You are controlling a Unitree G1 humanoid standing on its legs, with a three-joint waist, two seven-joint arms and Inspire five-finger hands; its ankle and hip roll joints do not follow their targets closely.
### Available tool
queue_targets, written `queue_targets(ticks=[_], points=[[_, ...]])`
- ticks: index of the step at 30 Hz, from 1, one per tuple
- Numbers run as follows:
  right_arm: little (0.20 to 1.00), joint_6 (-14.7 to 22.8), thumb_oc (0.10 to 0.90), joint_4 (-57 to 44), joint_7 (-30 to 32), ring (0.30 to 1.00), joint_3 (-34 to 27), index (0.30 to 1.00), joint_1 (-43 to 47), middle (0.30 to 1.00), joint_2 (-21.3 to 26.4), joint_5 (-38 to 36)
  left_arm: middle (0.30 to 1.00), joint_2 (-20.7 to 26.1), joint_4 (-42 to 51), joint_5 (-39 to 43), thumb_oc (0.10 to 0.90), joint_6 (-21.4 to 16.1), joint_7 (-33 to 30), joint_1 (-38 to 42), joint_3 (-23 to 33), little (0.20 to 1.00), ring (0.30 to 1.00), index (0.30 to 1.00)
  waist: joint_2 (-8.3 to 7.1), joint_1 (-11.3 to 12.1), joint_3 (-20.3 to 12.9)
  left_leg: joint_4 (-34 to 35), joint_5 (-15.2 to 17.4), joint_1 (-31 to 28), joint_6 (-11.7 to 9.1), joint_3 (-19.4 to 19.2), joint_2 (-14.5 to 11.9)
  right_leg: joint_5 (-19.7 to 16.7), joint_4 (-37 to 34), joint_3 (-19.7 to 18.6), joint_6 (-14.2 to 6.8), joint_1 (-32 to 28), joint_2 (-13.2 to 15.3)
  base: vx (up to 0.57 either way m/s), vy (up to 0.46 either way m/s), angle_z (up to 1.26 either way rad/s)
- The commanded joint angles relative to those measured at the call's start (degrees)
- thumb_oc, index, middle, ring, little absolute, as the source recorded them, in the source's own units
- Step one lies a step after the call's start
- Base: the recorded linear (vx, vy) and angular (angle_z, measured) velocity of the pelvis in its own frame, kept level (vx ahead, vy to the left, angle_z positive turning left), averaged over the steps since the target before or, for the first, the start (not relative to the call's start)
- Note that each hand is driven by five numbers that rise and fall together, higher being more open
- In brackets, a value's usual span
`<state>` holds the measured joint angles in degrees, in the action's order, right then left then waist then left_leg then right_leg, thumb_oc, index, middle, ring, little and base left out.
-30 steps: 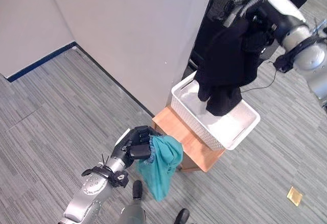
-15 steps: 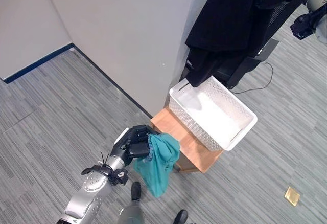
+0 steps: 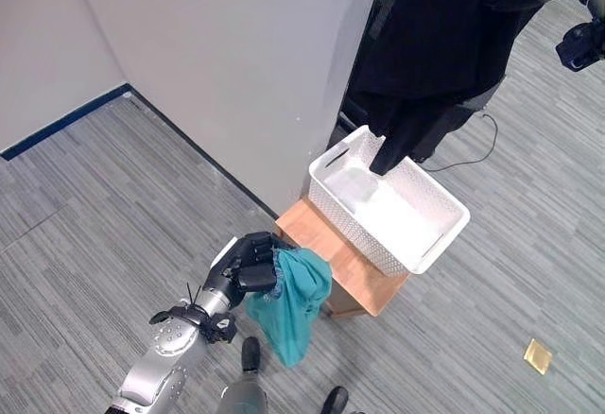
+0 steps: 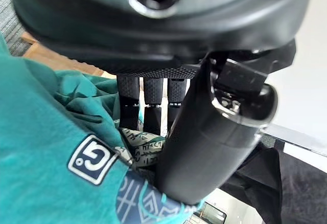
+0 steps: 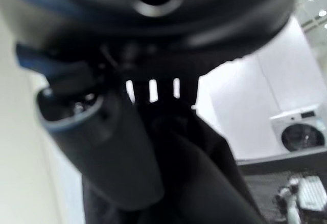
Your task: Pick up bed clothes into laundry basket.
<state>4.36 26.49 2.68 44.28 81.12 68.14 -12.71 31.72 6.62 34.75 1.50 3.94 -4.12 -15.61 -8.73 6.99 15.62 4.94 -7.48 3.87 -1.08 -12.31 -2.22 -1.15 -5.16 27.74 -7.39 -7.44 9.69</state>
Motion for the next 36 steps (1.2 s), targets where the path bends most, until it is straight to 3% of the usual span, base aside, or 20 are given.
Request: queue_targets(ticks=[1,18,36], points=[[0.3,3.17,0.4,-2.32,5.07,0.3,-6.56,0.3,2.94,0.3,4.83,-2.96,0.3,-1.29,6.76,1.08,0.4,-6.39,1.07,0.92,0.98,0.3,0.3,0.3,-1.05,1.01,-5.28,0.06,5.32,-4.51,-3.16,-0.89,-1.83,-1.84,2.38,-2.01,-3.37,0.43,0.49,0.0,0.0,0.0],[0.3,0.82,0.4,-2.23,2.98,0.3,-14.23,0.3,-10.33,0.3,0.82,0.82,0.3,-1.6,7.48,0.8,0.4,-6.65,0.74,-0.65,2.16,0.3,0.3,0.3,0.08,0.95,-3.81,0.06,5.32,-4.21,-2.72,-1.44,-1.53,-2.35,2.87,-2.37,-3.43,1.38,1.03,-0.01,0.004,-0.03],[0.3,-1.13,0.4,2.71,2.13,0.3,-13.77,0.3,-12.82,0.3,-5.75,4.04,0.3,-1.57,7.73,0.68,0.4,-6.76,0.42,-0.48,1.31,0.3,0.3,0.3,1.38,1.98,-1.66,0.06,4.76,-2.51,-2.45,-0.78,-1.06,-2.77,3.33,-1.99,-3.33,2.82,1.52,0.0,0.0,0.0]])
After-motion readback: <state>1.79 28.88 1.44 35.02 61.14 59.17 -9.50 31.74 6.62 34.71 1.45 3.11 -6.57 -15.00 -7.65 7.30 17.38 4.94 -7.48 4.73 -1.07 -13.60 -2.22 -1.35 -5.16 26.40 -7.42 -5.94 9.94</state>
